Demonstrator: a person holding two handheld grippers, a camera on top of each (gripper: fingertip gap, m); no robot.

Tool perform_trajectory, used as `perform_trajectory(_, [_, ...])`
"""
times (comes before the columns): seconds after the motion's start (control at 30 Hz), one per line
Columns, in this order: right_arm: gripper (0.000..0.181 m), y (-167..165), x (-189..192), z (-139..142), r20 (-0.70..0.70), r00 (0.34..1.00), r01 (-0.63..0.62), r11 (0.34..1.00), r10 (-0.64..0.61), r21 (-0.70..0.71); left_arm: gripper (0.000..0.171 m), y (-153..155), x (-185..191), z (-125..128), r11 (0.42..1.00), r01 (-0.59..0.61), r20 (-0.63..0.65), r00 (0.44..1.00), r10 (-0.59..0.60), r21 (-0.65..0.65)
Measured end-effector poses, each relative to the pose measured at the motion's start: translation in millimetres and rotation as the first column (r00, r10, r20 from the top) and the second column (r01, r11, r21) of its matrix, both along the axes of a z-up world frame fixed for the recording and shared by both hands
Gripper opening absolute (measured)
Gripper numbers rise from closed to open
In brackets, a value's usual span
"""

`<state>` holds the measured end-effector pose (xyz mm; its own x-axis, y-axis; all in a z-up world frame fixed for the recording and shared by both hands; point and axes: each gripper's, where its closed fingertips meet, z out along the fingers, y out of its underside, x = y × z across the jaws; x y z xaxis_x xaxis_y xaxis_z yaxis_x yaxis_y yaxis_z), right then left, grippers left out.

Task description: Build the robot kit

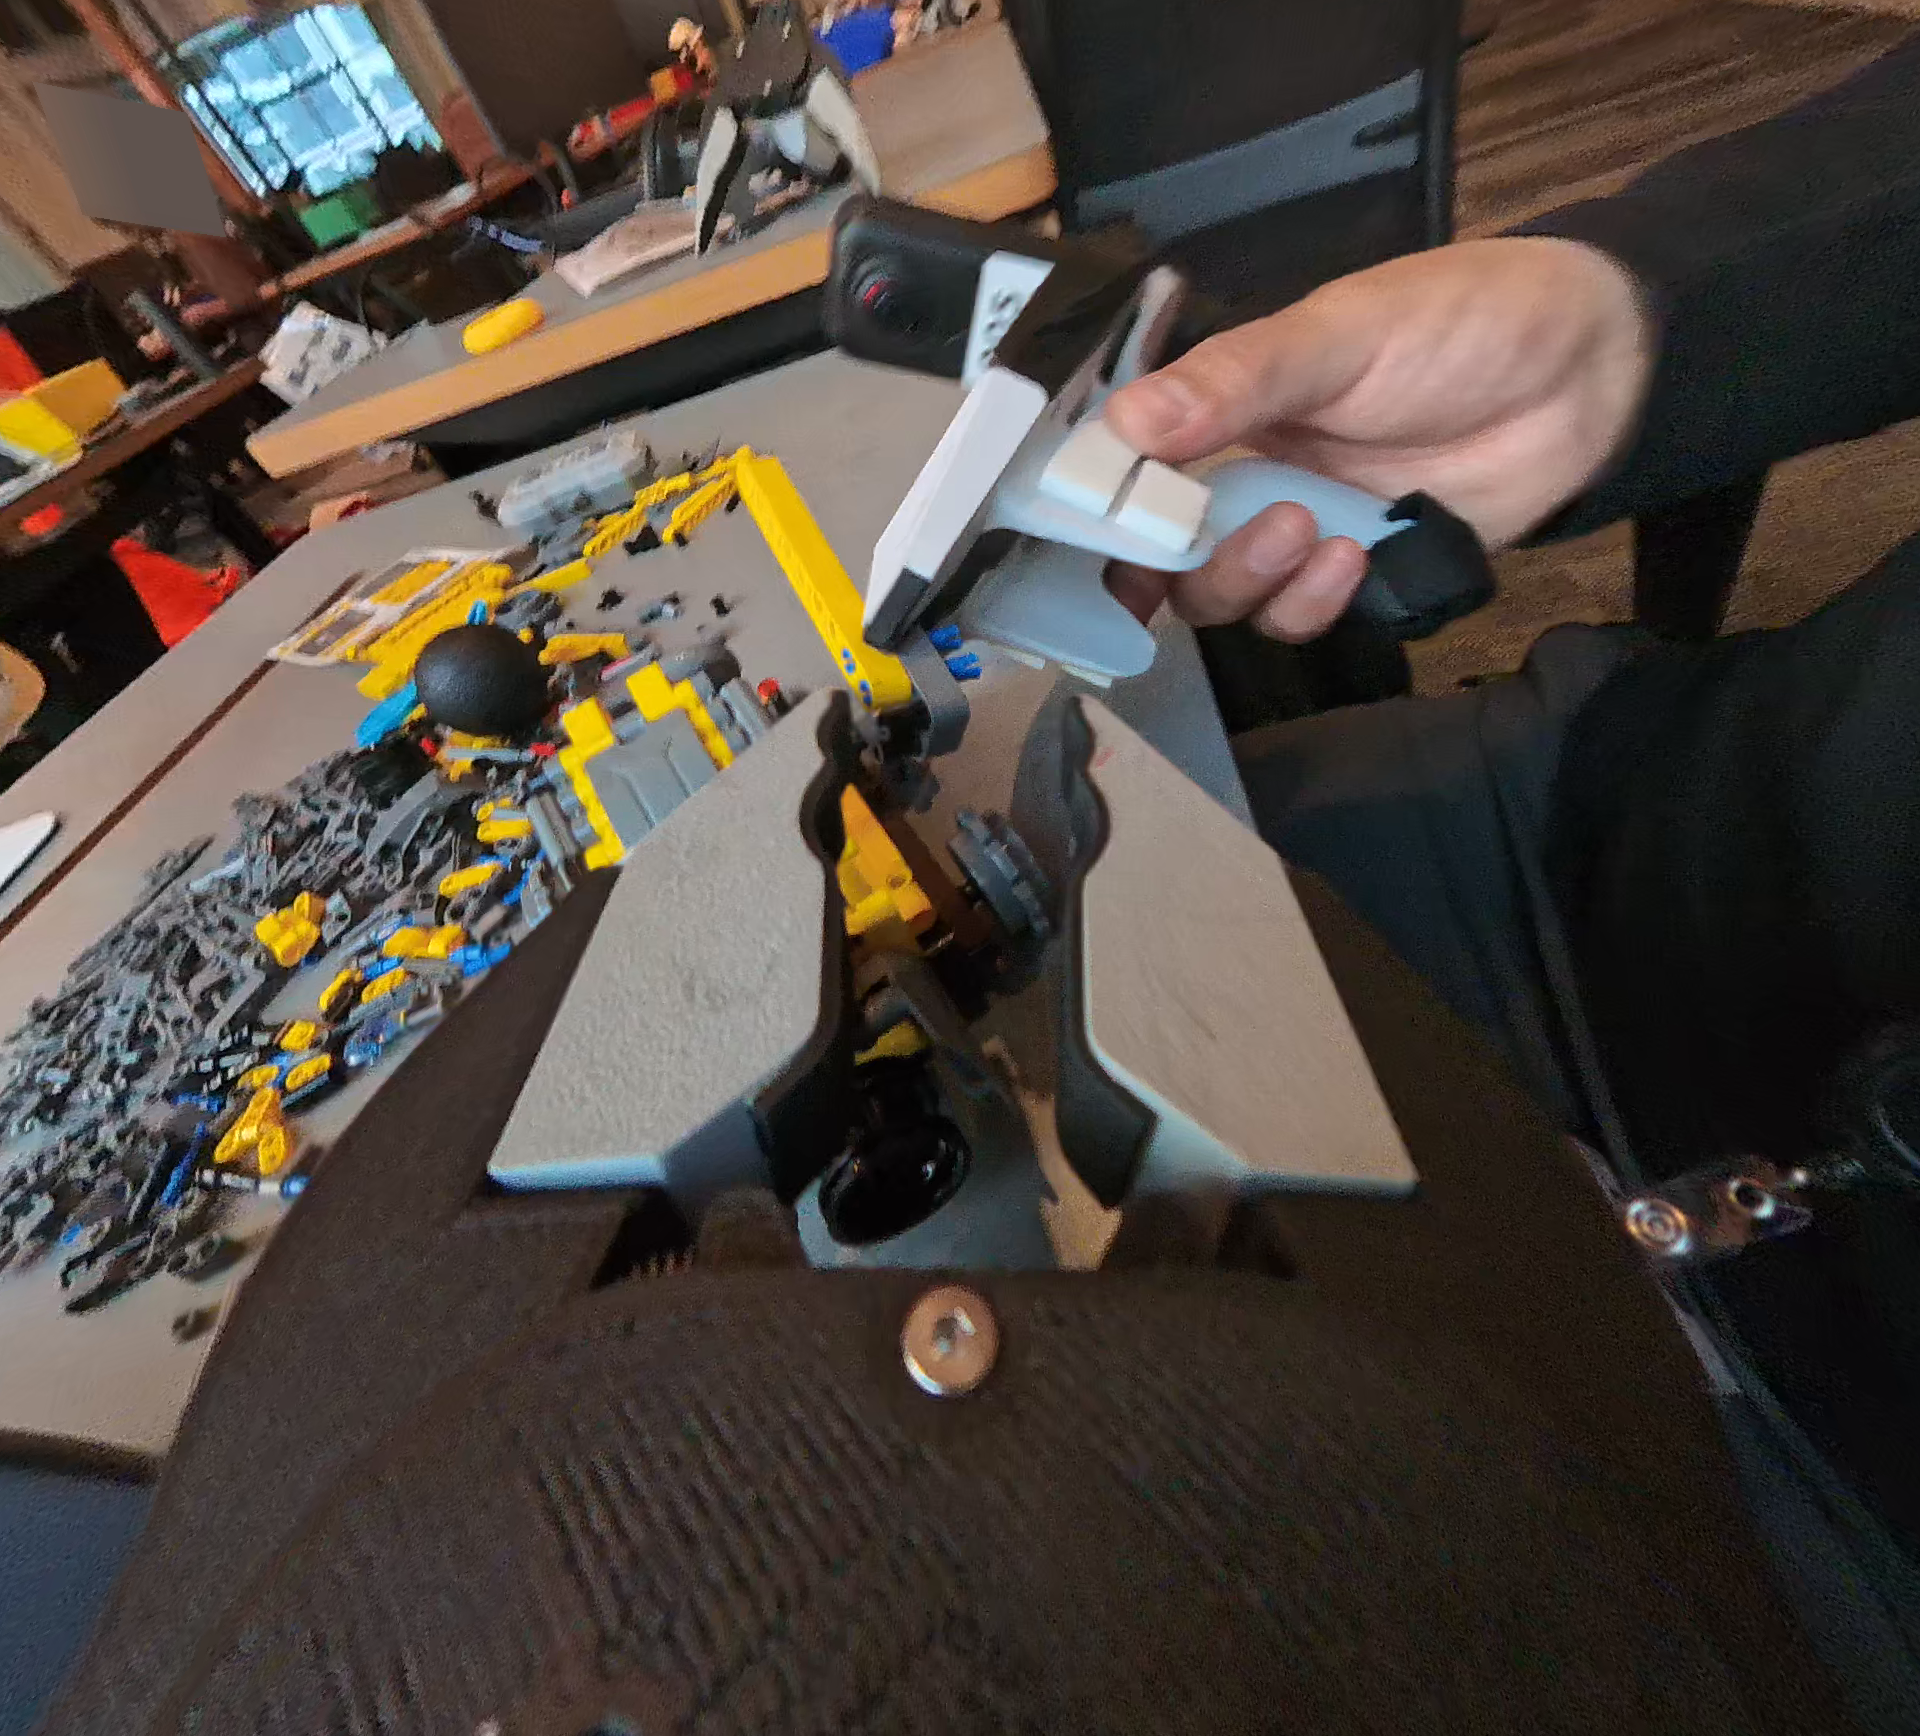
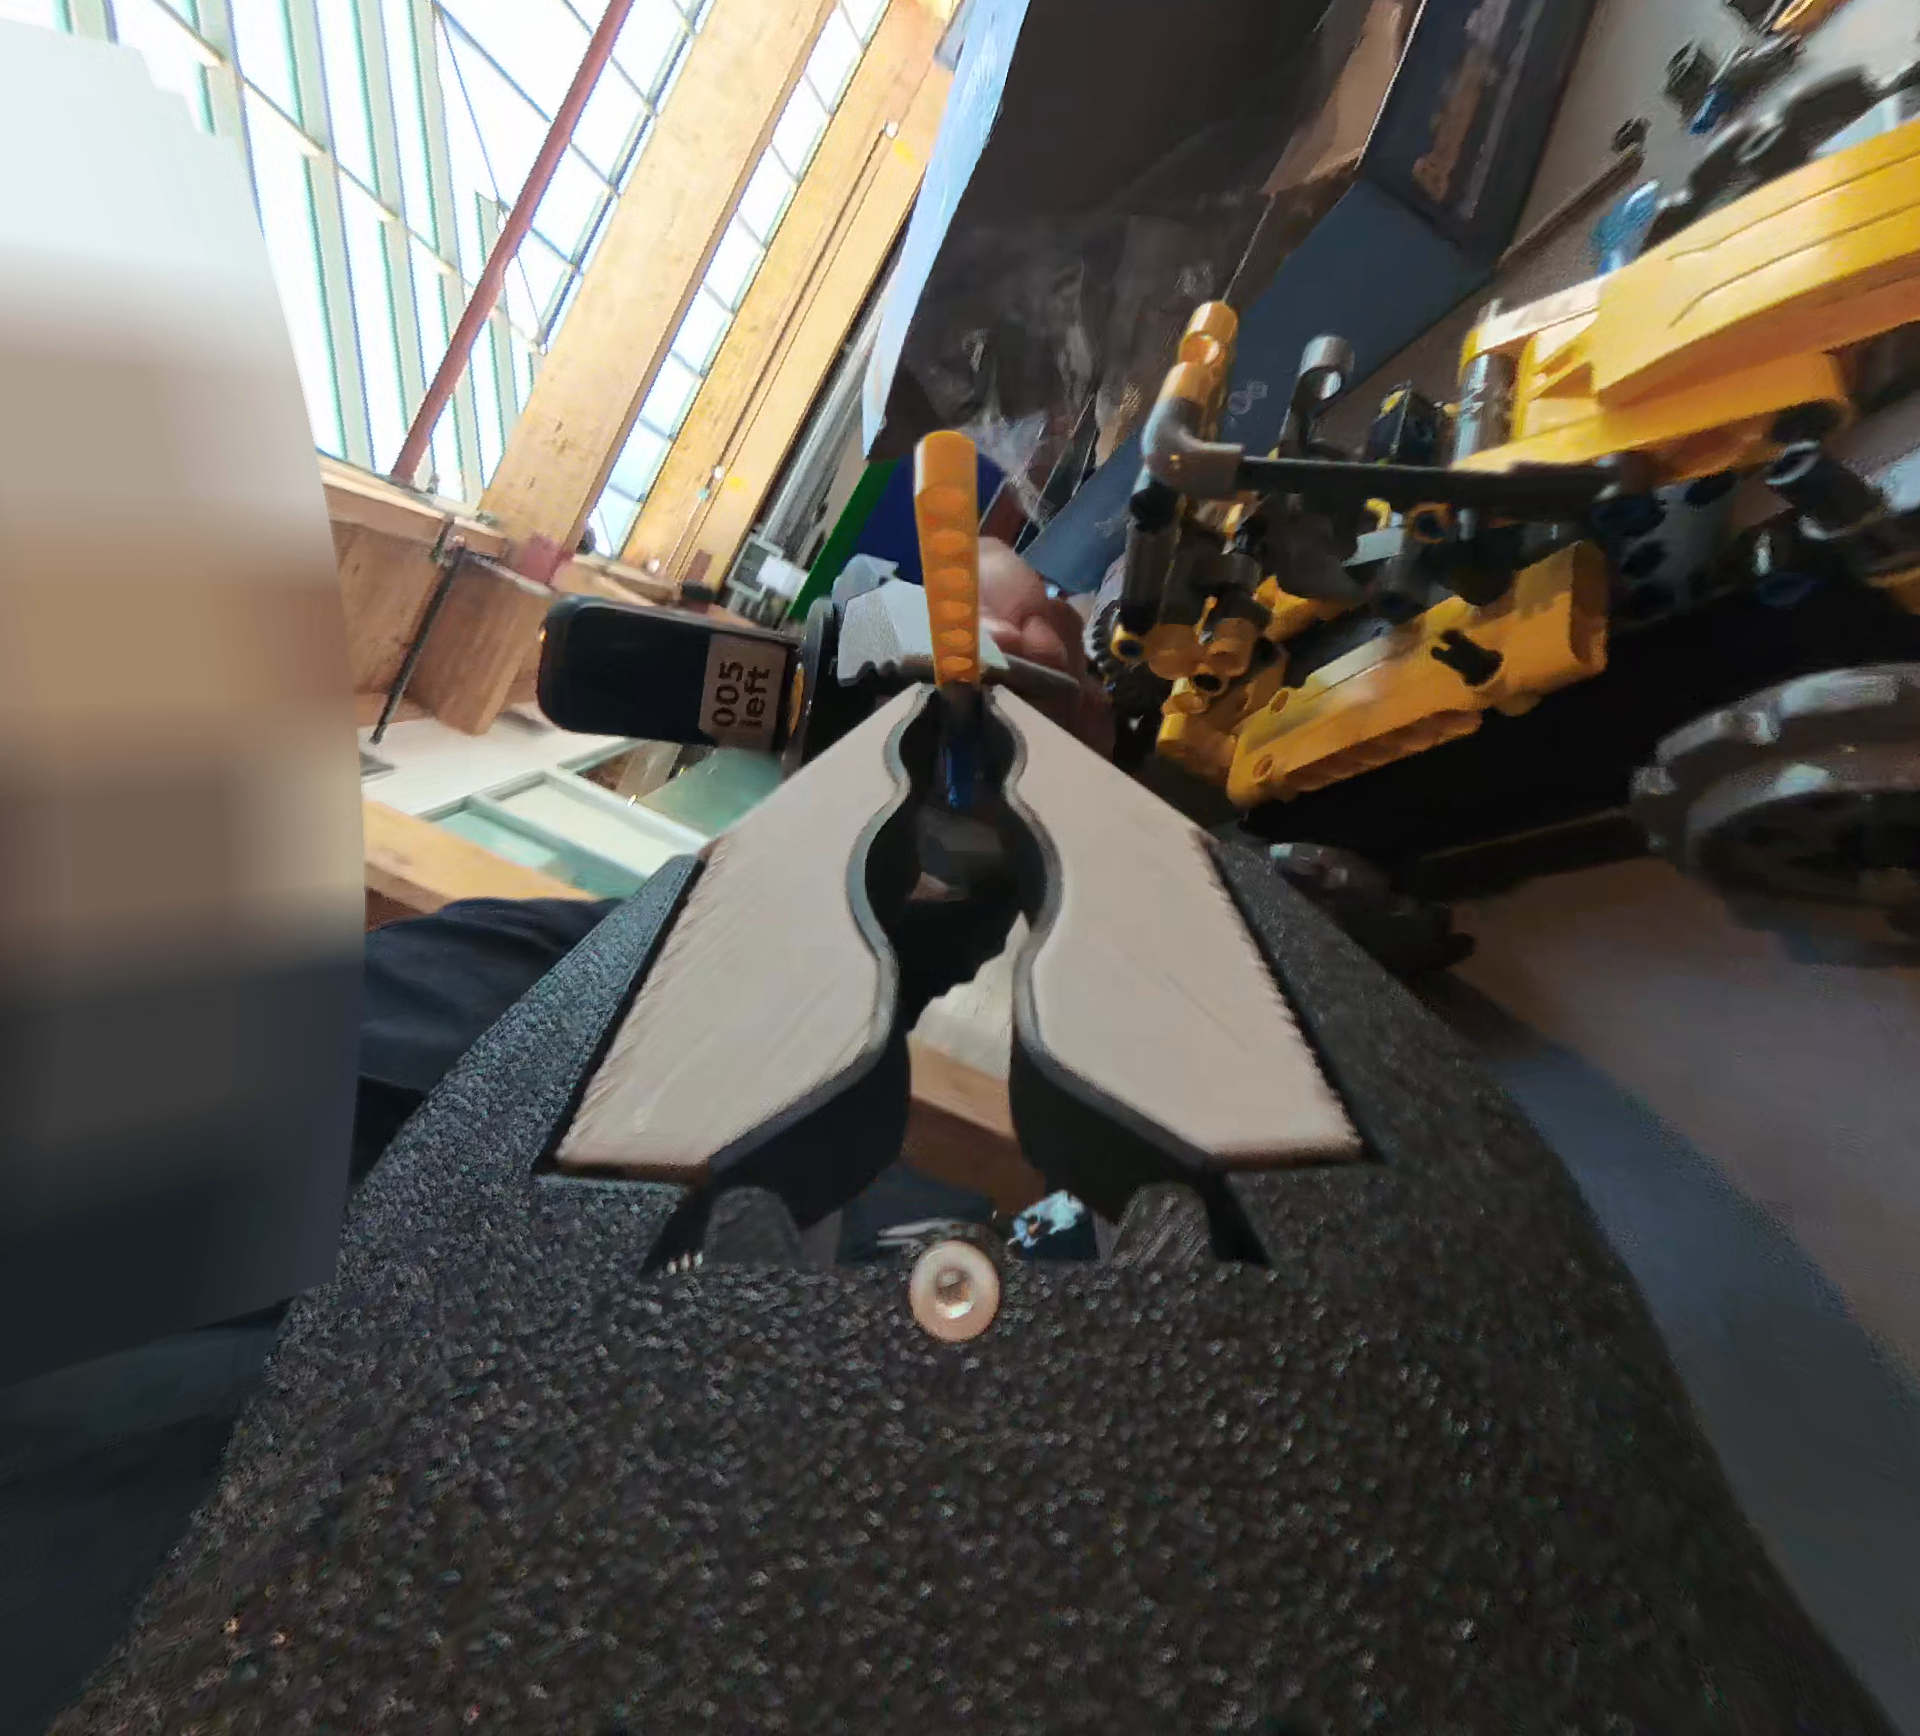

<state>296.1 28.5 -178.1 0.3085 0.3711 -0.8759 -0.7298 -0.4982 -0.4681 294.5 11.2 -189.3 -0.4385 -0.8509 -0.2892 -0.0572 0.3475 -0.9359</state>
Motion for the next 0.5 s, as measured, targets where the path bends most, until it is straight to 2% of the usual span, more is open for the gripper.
perform_trajectory(0.07, [0.007,-7.5,-6.2,1.7,-0.01,0.992,-0.126,0.991,0.125,-0.038,0.045,0.4,-1.4,10.2,1.0,-0.005,0.032,0.999,0.005,0.01])
perform_trajectory(0.13, [0.008,-15.8,-7.5,10.2,-0.035,0.981,-0.194,0.98,0.193,-0.036,0.047,-4.2,-0.9,9.9,0.999,0.005,-0.018,1.0,-0.005,0.036])
perform_trajectory(0.23, [0.007,-25.2,-5.6,19.2,-0.062,0.966,-0.252,0.967,0.25,-0.03,0.035,-21.1,-3.5,7.8,0.998,0.043,-0.086,0.996,-0.039,0.044])
perform_trajectory(0.3, [0.008,-31.6,-6.8,17.8,-0.046,0.955,-0.296,0.954,0.294,-0.05,0.024,-28.4,-5.2,13.7,0.998,0.025,-0.064,0.998,-0.021,0.053])
perform_trajectory(0.37, [0.008,-36.8,-9.7,20.5,-0.033,0.947,-0.32,0.946,0.319,-0.041,0.022,-30.4,-3.6,15.6,0.999,-0.02,-0.074,0.997,0.023,0.044])
perform_trajectory(0.5, [0.007,-43.9,-16.3,22.6,-0.035,0.92,-0.391,0.92,0.39,-0.04,0.014,-38.8,-7.5,14.7,1.0,-0.002,-0.117,0.993,0.003,0.013])
